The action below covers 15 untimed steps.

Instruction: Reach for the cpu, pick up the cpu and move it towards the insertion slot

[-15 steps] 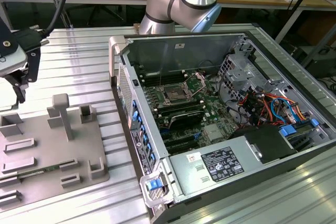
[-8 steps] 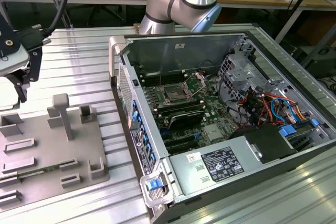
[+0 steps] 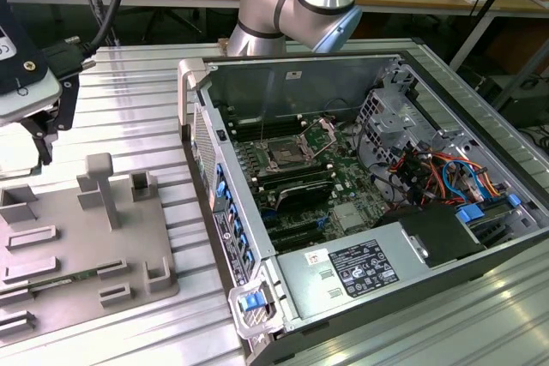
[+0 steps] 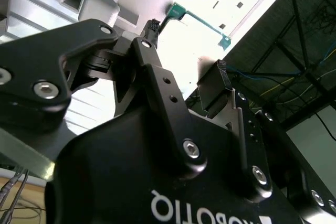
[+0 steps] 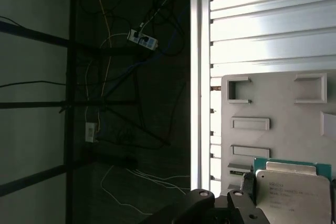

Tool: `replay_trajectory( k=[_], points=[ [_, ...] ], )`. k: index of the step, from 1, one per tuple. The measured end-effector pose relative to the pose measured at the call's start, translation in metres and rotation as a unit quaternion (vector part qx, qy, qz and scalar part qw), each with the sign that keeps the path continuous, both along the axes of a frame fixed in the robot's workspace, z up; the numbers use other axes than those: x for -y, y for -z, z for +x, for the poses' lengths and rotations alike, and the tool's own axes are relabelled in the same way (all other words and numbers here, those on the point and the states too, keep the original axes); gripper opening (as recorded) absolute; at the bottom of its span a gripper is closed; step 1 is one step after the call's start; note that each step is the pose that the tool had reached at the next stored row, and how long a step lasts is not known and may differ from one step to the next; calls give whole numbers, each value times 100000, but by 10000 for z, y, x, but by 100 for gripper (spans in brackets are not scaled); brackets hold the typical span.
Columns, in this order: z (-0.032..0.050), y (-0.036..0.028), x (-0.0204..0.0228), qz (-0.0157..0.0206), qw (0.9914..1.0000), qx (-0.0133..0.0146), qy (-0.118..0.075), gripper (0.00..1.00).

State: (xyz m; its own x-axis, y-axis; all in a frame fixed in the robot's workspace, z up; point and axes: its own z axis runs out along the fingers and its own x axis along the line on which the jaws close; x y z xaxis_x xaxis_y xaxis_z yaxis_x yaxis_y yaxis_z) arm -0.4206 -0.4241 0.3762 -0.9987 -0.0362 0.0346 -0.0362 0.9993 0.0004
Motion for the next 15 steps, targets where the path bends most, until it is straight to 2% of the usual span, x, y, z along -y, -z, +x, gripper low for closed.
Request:
replay_trajectory(
  k=[9,13,15],
  points=[
    [10,-2,0,-7,100000,-7,-7,55],
    [92,-1,0,-9,100000,-3,-3,55],
    [98,-1,0,-9,100000,-6,1,55]
  ],
)
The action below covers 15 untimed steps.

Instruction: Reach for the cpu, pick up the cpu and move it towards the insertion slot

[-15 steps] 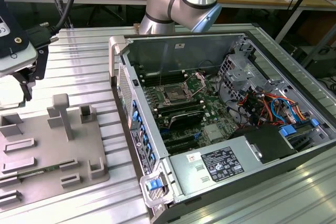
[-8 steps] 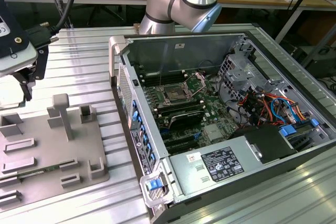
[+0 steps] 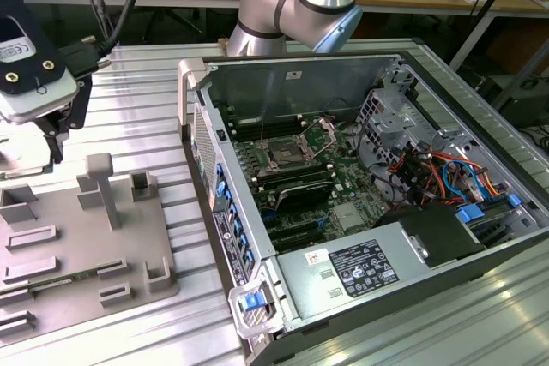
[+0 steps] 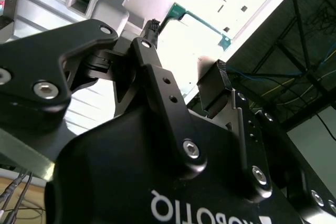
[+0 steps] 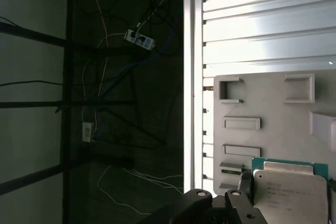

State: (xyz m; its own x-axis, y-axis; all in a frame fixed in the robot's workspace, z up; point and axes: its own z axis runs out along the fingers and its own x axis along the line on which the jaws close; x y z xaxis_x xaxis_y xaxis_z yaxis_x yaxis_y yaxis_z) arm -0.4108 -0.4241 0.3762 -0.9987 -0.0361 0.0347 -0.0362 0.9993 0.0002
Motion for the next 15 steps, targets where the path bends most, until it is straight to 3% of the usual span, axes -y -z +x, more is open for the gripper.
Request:
replay_trajectory(
  k=[3,4,12,15],
  points=[
    [1,-42,0,0,100000,0,1,55],
    [1,-91,0,-2,100000,-2,0,55],
    [8,-96,0,1,100000,1,-7,55],
    [61,-96,0,-1,100000,-3,-4,55]
  ],
)
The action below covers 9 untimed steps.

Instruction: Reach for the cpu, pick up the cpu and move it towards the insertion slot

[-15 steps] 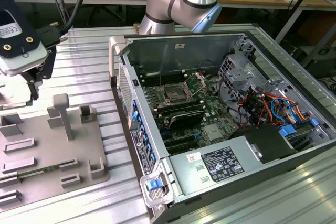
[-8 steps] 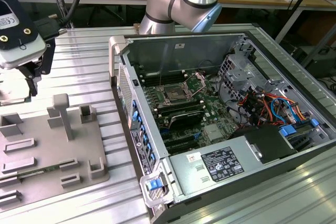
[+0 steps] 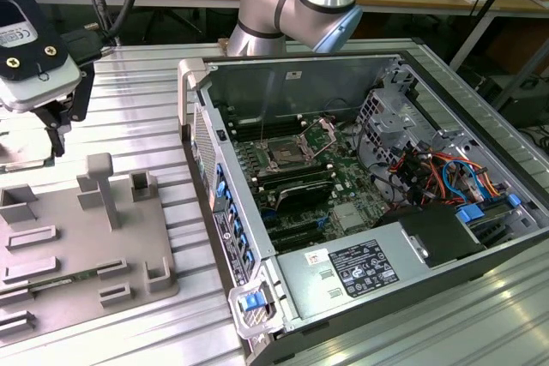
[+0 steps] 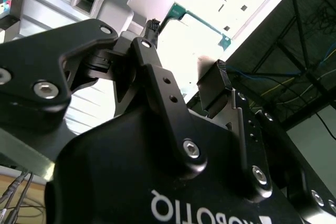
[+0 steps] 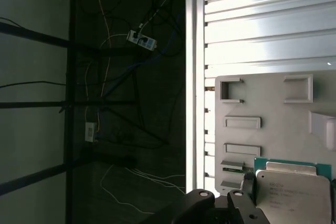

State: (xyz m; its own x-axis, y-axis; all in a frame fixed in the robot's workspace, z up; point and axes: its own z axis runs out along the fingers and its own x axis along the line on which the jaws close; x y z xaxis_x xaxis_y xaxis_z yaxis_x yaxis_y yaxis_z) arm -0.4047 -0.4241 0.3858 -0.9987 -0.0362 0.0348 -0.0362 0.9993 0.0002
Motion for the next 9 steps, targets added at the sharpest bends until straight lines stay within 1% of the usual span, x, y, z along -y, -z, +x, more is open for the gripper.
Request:
replay_trajectory(
  k=[4,6,9],
  points=[
    [76,0,0,1,100000,6,2,55],
    [80,-5,-1,-1,100000,2,12,55],
    [83,-43,0,1,100000,2,2,55]
  ],
)
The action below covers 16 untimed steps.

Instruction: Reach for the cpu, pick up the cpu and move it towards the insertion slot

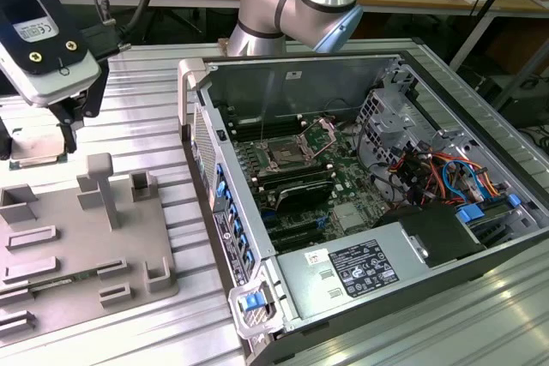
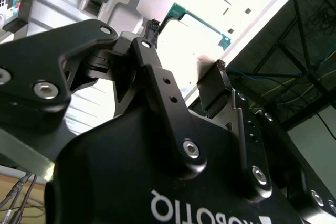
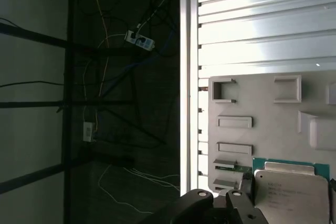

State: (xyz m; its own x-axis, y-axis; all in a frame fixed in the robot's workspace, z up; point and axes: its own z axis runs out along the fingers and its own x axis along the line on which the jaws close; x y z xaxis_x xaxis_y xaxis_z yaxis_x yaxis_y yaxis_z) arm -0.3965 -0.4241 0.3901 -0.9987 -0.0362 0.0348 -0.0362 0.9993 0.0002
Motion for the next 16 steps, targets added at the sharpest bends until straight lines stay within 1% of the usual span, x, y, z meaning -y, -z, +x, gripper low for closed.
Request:
replay_trajectory(
  k=[14,16],
  points=[
    [0,-24,2,-3,100000,0,-1,55],
    [11,-25,2,-11,100000,-12,-10,55]
  ],
)
